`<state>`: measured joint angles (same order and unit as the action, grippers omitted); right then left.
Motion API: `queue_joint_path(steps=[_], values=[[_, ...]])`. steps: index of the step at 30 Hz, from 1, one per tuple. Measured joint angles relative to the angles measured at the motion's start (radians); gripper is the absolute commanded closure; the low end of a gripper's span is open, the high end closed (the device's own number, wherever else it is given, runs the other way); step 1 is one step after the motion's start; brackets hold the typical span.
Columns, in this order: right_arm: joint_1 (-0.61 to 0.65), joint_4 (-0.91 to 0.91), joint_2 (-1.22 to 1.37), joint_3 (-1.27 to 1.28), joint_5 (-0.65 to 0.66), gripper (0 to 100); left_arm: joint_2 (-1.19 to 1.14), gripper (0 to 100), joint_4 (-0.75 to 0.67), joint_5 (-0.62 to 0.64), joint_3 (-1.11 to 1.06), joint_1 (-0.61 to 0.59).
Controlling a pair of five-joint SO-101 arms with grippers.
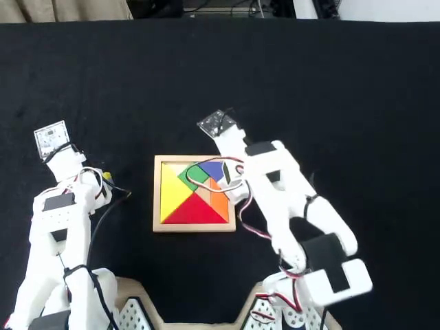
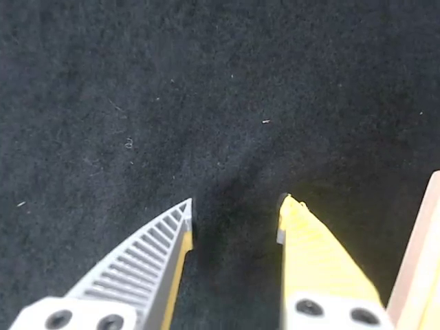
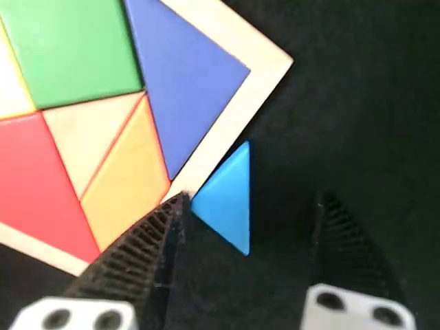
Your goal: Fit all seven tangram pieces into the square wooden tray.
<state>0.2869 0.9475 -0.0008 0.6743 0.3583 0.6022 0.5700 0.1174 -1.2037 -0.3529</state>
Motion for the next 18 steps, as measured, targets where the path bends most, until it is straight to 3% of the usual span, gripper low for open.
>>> queue_joint_path(steps=[18], values=[[-0.118,0.048,0.029,-0.044,-0.002,75.0,0.000,79,0.000,0.000,0.000,0.000]])
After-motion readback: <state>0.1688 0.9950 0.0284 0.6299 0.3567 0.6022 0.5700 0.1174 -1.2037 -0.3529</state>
